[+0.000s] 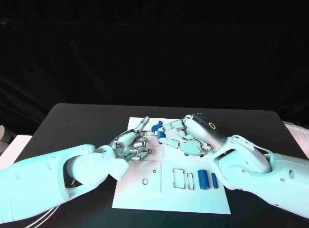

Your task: Assemble the parts on the task board

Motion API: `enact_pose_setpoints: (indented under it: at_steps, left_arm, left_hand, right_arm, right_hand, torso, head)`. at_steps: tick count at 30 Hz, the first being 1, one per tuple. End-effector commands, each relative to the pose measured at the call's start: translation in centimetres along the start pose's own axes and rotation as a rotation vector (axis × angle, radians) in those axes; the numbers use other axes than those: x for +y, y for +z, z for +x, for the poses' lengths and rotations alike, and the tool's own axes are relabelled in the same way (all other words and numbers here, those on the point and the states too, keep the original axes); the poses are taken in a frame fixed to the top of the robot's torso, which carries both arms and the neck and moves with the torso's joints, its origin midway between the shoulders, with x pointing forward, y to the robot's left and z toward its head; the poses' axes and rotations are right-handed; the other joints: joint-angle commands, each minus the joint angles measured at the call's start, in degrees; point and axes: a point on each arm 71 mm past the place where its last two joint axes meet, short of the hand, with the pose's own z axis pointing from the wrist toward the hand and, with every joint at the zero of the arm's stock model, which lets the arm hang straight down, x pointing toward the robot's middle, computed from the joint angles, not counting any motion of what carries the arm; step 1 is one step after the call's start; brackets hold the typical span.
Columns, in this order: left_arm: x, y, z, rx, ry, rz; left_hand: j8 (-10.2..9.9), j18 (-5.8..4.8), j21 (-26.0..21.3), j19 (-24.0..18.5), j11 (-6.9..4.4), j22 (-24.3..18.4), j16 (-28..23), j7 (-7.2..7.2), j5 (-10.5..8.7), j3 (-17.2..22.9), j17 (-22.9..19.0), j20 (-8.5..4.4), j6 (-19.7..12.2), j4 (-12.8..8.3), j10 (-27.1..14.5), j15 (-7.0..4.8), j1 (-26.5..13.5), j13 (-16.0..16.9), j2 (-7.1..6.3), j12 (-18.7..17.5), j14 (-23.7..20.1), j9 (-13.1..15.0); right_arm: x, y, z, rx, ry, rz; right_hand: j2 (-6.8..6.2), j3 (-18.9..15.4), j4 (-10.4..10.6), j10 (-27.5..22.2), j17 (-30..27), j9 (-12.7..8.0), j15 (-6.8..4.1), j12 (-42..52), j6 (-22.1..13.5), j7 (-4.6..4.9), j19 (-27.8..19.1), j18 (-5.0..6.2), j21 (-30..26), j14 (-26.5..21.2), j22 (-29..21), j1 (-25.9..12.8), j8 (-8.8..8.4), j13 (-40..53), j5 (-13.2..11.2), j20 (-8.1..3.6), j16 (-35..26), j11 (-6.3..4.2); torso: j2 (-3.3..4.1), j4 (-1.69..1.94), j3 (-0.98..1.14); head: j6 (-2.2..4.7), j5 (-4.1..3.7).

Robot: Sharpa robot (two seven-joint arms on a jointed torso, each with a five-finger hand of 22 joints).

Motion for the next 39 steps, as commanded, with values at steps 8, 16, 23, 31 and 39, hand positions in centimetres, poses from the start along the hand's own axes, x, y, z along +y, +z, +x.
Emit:
enact_pose_setpoints:
  at_steps: [8,16,23,31,39]
  left_arm:
    - [0.26,0.15,1.01,0.087,-0.008,-0.023]
    - [0.35,0.18,1.40,0.108,-0.004,-0.027]
    - [0.41,0.18,1.49,0.111,0.006,-0.033]
    - [0.42,0.17,1.64,0.120,0.006,-0.032]
    - [0.40,0.15,1.64,0.120,0.006,-0.030]
  left_hand:
    - [1.01,-0.59,0.47,2.20,-0.18,4.75,0.17,-0.43,0.27,-0.80,15.06,0.18,0.60,-0.09,0.59,0.22,-0.57,1.03,0.95,0.89,5.95,0.23]
    - [1.73,-0.58,0.56,2.15,-0.49,4.83,0.17,-0.80,0.33,-1.06,15.06,0.01,1.51,-0.14,0.85,-0.01,-0.44,1.52,1.55,1.30,5.95,0.39]
    - [2.10,-0.56,0.55,2.09,-0.69,4.77,0.17,-1.03,0.35,-1.14,15.06,-0.12,2.03,-0.13,0.97,-0.16,-0.35,1.72,1.97,1.45,5.95,0.49]
    - [2.44,-0.55,0.55,2.04,-0.88,4.73,0.17,-1.25,0.37,-1.18,15.06,-0.25,2.51,-0.17,1.20,-0.32,-0.17,2.06,2.32,1.68,5.95,0.57]
    - [2.57,-0.54,0.54,2.01,-0.96,4.70,0.17,-1.33,0.38,-1.20,15.06,-0.31,2.70,-0.19,1.29,-0.38,-0.09,2.16,2.45,1.75,5.95,0.61]
  right_arm:
    - [0.47,0.10,0.09,-0.018,-0.010,-0.039]
    - [0.51,0.16,0.20,-0.013,-0.011,-0.040]
    - [0.45,0.19,0.26,-0.010,-0.014,-0.038]
    - [0.18,0.19,0.41,0.005,-0.019,-0.031]
    - [-0.04,0.14,0.48,0.017,-0.025,-0.025]
  right_hand:
    - [-0.02,0.16,-0.31,3.75,15.10,1.89,0.49,-0.02,0.67,-0.10,4.70,-0.14,0.30,6.08,12.41,0.64,0.31,12.14,0.27,0.32,0.23,0.24]
    - [-0.04,0.16,-0.31,3.76,15.10,1.89,0.49,0.03,0.67,-0.10,4.70,-0.14,0.30,6.08,12.41,0.65,0.31,12.16,0.27,0.32,0.23,0.24]
    - [-0.10,0.15,-0.32,3.77,15.10,1.90,0.49,0.05,0.70,-0.10,4.72,-0.15,0.32,6.08,12.45,0.67,0.31,12.18,0.19,0.32,0.23,0.25]
    - [-0.19,0.12,-0.33,3.79,15.10,1.91,0.50,0.11,0.72,-0.09,4.71,-0.14,0.31,6.08,12.42,0.66,0.31,12.20,0.09,0.32,0.23,0.26]
    - [-0.24,0.09,-0.31,3.80,15.10,1.91,0.50,0.14,0.74,-0.08,4.74,-0.15,0.34,6.08,12.47,0.64,0.31,12.21,-0.02,0.32,0.23,0.26]
  torso:
    - [0.06,0.01,0.09]
    - [0.05,0.11,0.04]
    - [0.06,0.14,0.06]
    - [0.05,0.08,0.06]
    - [0.06,0.06,0.08]
  head:
    - [-0.29,0.10]
    - [-0.35,-0.02]
    - [-0.49,0.01]
    - [-0.52,0.07]
    - [-0.66,0.13]
